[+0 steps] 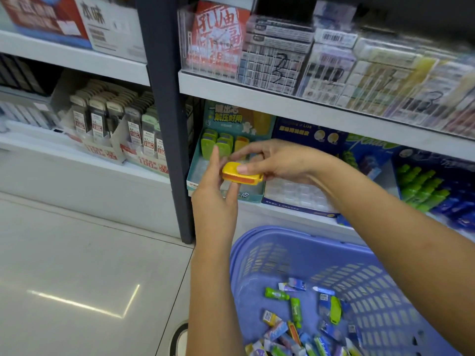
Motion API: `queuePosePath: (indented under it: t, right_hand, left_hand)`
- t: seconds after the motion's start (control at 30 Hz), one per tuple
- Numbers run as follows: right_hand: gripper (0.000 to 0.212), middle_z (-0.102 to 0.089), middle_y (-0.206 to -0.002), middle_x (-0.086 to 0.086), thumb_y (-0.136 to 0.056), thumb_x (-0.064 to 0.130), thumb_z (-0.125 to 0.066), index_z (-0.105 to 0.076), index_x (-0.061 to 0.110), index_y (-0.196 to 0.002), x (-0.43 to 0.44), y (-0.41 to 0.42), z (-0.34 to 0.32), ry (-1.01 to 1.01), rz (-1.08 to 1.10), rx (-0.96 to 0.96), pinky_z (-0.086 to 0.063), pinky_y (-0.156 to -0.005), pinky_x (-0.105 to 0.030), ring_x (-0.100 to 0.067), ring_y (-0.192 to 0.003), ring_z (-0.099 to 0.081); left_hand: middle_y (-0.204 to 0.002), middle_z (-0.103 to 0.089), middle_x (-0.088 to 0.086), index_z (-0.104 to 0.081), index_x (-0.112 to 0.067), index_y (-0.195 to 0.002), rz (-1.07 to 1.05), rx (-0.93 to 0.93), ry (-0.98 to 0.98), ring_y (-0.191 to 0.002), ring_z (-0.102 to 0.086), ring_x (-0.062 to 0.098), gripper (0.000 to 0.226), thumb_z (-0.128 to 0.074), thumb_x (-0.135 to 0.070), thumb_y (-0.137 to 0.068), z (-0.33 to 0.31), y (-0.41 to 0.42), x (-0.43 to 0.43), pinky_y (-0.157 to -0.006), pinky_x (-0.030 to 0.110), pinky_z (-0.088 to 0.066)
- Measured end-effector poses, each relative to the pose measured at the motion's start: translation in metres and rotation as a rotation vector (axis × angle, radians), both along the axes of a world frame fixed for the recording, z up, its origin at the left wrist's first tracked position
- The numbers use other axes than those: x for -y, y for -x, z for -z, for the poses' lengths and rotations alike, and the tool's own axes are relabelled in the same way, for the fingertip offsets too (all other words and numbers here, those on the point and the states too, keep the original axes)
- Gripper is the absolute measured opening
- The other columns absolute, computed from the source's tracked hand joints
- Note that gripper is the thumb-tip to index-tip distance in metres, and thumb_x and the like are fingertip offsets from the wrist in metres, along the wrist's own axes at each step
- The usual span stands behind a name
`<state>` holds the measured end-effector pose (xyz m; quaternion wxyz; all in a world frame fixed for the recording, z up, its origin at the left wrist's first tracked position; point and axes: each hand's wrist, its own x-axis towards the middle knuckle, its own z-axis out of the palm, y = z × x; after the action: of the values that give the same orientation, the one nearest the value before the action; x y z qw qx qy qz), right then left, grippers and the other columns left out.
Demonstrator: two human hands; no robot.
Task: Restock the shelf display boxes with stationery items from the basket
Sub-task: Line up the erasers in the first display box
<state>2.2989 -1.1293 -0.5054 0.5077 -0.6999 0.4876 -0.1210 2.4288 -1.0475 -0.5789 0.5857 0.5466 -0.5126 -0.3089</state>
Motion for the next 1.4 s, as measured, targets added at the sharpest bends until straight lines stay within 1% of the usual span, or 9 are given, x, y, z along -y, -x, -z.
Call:
queuePosePath:
  t: [0.1,0.13,0.23,0.3,0.43,0.57,0.8,1.2,1.4]
  right_hand:
    - [0.033,-0.056,-0.072,0.011,-0.086,0.022,-0.067,-0.06,0.019,-0.118,0.012,0.004,0.007,0.168,0.127,-0.028,-0.043,-0.055,-0.012,-0.005,-0.067,-0.053]
    - [0.035,-0.056,-0.08,0.007,-0.086,0.021,-0.067,-0.058,0.016,-0.12,0.016,0.003,0.011,0.26,0.198,-0.05,-0.047,-0.058,-0.018,-0.009,-0.072,-0.055]
    - [0.036,-0.055,-0.097,-0.002,-0.087,0.016,-0.065,-0.049,0.009,-0.118,0.026,-0.002,0.024,0.408,0.348,0.011,-0.057,-0.061,-0.028,-0.015,-0.078,-0.058]
    - [0.035,-0.058,-0.104,-0.006,-0.088,0.019,-0.064,-0.046,0.012,-0.117,0.03,-0.004,0.035,0.558,0.333,-0.106,-0.055,-0.072,-0.037,-0.022,-0.09,-0.06]
    - [0.04,-0.063,-0.11,-0.009,-0.089,0.02,-0.06,-0.043,0.016,-0.125,0.032,-0.013,0.056,0.744,0.209,-0.268,-0.045,-0.071,-0.028,-0.03,-0.096,-0.062]
    - [0.036,-0.065,-0.113,-0.012,-0.092,0.024,-0.056,-0.05,0.021,-0.128,0.032,-0.013,0.069,0.8,0.214,-0.332,-0.047,-0.078,-0.033,-0.033,-0.105,-0.057]
    - [0.031,-0.064,-0.108,-0.015,-0.09,0.024,-0.061,-0.054,0.007,-0.114,0.03,-0.009,0.076,0.835,0.263,-0.24,-0.048,-0.076,-0.038,-0.03,-0.099,-0.06]
    - [0.027,-0.065,-0.109,-0.013,-0.088,0.024,-0.062,-0.059,0.007,-0.11,0.033,-0.007,0.075,0.915,0.25,-0.262,-0.05,-0.078,-0.042,-0.029,-0.099,-0.061]
    - [0.025,-0.07,-0.103,-0.01,-0.085,0.023,-0.067,-0.065,0.005,-0.102,0.032,-0.012,0.075,0.845,0.364,-0.148,-0.052,-0.078,-0.041,-0.025,-0.094,-0.065]
  left_hand:
    - [-0.139,-0.049,0.003,-0.036,-0.017,-0.144,0.069,0.241,-0.087,-0.127,-0.046,0.016,0.061,-0.061,-0.012,-0.089,0.0,0.009,0.007,-0.097,0.011,-0.032]
    - [-0.139,-0.048,0.007,-0.037,-0.012,-0.143,0.107,0.358,-0.133,-0.128,-0.043,0.02,0.059,-0.061,-0.016,-0.089,-0.001,0.016,0.01,-0.099,0.013,-0.029]
    - [-0.139,-0.047,0.011,-0.044,-0.005,-0.136,0.214,0.671,-0.246,-0.131,-0.036,0.024,0.053,-0.057,-0.03,-0.091,0.001,0.032,0.013,-0.115,0.036,-0.011]
    - [-0.135,-0.05,0.009,-0.052,-0.006,-0.129,0.233,0.778,-0.286,-0.131,-0.037,0.022,0.046,-0.054,-0.035,-0.092,0.005,0.035,0.014,-0.116,0.037,-0.001]
    - [-0.135,-0.052,0.009,-0.057,-0.007,-0.124,0.212,0.803,-0.28,-0.13,-0.038,0.021,0.042,-0.054,-0.035,-0.093,0.009,0.033,0.015,-0.116,0.035,0.002]
    - [-0.134,-0.053,0.007,-0.058,-0.008,-0.124,0.212,0.798,-0.255,-0.129,-0.039,0.021,0.038,-0.052,-0.03,-0.093,0.009,0.033,0.015,-0.116,0.032,0.002]
    - [-0.142,-0.046,0.006,-0.053,-0.008,-0.13,0.204,0.805,-0.216,-0.134,-0.035,0.019,0.041,-0.051,-0.028,-0.094,0.012,0.031,0.014,-0.115,0.029,0.005]
    - [-0.144,-0.044,0.006,-0.052,-0.009,-0.131,0.174,0.81,-0.188,-0.135,-0.033,0.018,0.042,-0.051,-0.028,-0.095,0.016,0.033,0.014,-0.115,0.028,0.005]
    - [-0.145,-0.043,0.007,-0.051,-0.008,-0.133,0.195,0.814,-0.209,-0.136,-0.032,0.018,0.043,-0.05,-0.028,-0.095,0.015,0.033,0.013,-0.115,0.029,0.006]
